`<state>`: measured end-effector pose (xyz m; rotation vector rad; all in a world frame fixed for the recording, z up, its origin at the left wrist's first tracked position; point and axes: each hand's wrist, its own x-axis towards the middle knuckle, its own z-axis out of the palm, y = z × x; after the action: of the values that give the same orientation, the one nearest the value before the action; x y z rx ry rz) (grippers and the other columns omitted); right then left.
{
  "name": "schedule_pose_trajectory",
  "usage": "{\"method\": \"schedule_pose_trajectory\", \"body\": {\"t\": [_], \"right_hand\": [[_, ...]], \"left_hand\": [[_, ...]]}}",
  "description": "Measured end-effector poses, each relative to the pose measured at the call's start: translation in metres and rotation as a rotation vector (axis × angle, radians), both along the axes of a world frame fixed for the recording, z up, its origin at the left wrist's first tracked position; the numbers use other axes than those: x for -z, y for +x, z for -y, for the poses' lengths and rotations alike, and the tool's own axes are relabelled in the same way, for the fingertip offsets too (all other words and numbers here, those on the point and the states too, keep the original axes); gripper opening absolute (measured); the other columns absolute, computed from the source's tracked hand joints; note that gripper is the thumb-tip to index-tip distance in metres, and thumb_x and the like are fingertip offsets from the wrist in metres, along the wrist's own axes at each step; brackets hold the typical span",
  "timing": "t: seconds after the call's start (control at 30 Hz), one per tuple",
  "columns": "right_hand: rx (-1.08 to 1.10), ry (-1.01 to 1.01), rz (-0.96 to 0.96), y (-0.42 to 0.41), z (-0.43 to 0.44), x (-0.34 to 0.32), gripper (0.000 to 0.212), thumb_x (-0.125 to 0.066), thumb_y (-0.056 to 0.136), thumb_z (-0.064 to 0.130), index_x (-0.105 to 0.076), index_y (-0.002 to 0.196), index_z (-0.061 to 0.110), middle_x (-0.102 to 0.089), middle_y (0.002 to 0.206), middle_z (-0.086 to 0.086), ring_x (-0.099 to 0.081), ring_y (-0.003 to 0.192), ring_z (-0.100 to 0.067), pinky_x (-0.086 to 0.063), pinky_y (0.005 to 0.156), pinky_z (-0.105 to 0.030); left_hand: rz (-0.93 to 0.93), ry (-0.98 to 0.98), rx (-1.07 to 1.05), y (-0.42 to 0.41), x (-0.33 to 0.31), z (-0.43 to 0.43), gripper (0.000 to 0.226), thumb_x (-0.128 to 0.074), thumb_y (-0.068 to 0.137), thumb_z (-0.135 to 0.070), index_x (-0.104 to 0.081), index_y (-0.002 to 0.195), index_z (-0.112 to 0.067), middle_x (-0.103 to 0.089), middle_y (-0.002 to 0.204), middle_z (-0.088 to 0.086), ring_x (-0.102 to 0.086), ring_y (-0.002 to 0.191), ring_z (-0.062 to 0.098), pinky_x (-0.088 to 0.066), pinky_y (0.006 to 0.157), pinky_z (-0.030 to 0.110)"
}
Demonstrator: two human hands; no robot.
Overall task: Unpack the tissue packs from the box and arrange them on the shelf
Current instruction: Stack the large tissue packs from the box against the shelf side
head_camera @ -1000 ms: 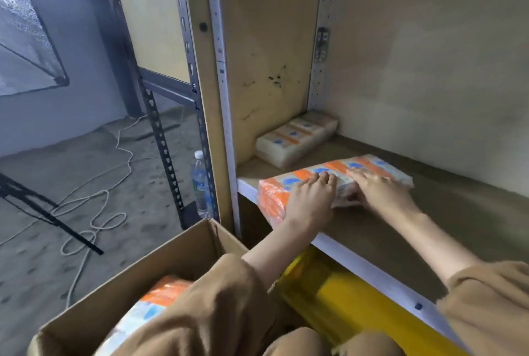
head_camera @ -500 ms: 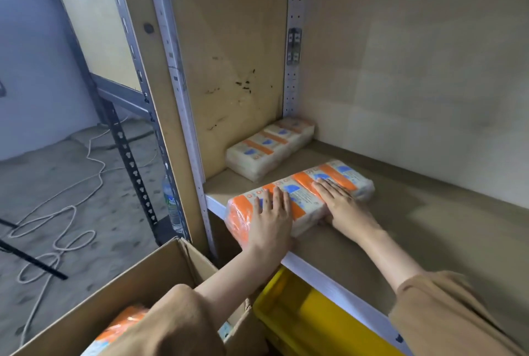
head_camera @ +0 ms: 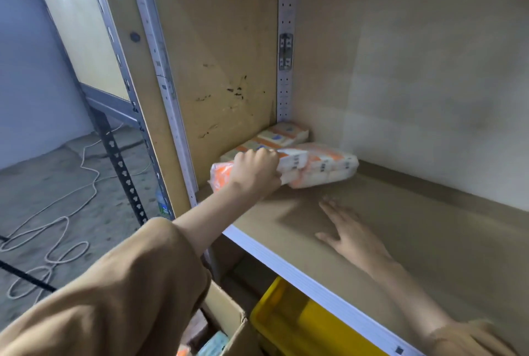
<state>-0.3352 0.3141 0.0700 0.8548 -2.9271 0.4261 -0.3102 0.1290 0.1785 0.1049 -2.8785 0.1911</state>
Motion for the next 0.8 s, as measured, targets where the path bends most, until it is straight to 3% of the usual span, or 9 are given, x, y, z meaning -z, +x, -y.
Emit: {"method": "schedule_pose_trajectory", "body": {"t": [0.17, 0.27, 0.43, 0.6, 0.8], "right_hand": [[0.031, -0.035, 0.187, -0.026, 0.037, 0.018, 0.061, -0.045, 0.093, 0.038, -0.025, 0.144, 0.010, -0.016, 0.157, -0.008, -0.014, 0.145, -0.018, -0.010, 0.117, -0.027], [0.040, -0.031, 0.220, -0.045, 0.058, 0.025, 0.064, -0.044, 0.092, 0.042, -0.025, 0.143, 0.010, -0.016, 0.156, -0.010, -0.013, 0.145, -0.021, -0.009, 0.118, -0.030], [0.058, 0.086, 0.191, -0.064, 0.077, 0.029, 0.070, -0.035, 0.091, 0.054, -0.016, 0.146, 0.015, -0.010, 0.158, -0.004, -0.006, 0.146, -0.018, -0.002, 0.119, -0.039], [0.054, 0.082, 0.176, -0.067, 0.076, 0.033, 0.071, -0.033, 0.091, 0.055, -0.012, 0.147, 0.017, -0.007, 0.158, -0.003, -0.003, 0.146, -0.015, 0.000, 0.120, -0.039], [0.049, 0.064, 0.167, -0.066, 0.074, 0.034, 0.076, -0.028, 0.087, 0.061, -0.014, 0.146, 0.016, -0.010, 0.158, -0.002, -0.006, 0.146, -0.015, -0.002, 0.119, -0.038]], "left_hand": [[-0.104, -0.060, -0.021, -0.019, -0.030, 0.018, 0.031, -0.050, 0.092, -0.024, -0.055, 0.118, -0.008, -0.064, 0.113, 0.014, -0.061, 0.105, 0.034, -0.046, 0.078, 0.035], [-0.130, -0.103, -0.044, -0.034, -0.039, 0.029, 0.032, -0.049, 0.092, -0.023, -0.054, 0.119, -0.007, -0.064, 0.113, 0.014, -0.061, 0.105, 0.035, -0.037, 0.071, 0.032], [-0.139, -0.133, -0.067, -0.061, -0.034, 0.042, 0.030, -0.050, 0.093, -0.023, -0.053, 0.118, -0.006, -0.064, 0.116, 0.013, -0.061, 0.106, 0.032, -0.038, 0.072, 0.032], [-0.118, -0.155, -0.154, -0.097, -0.016, 0.044, 0.040, -0.055, 0.091, -0.019, -0.047, 0.126, -0.001, -0.060, 0.120, 0.016, -0.060, 0.108, 0.032, -0.050, 0.082, 0.036], [-0.063, -0.117, -0.219, -0.130, 0.018, 0.044, 0.041, -0.052, 0.094, -0.022, -0.045, 0.126, 0.002, -0.059, 0.121, 0.018, -0.061, 0.108, 0.032, -0.051, 0.082, 0.034]]}}
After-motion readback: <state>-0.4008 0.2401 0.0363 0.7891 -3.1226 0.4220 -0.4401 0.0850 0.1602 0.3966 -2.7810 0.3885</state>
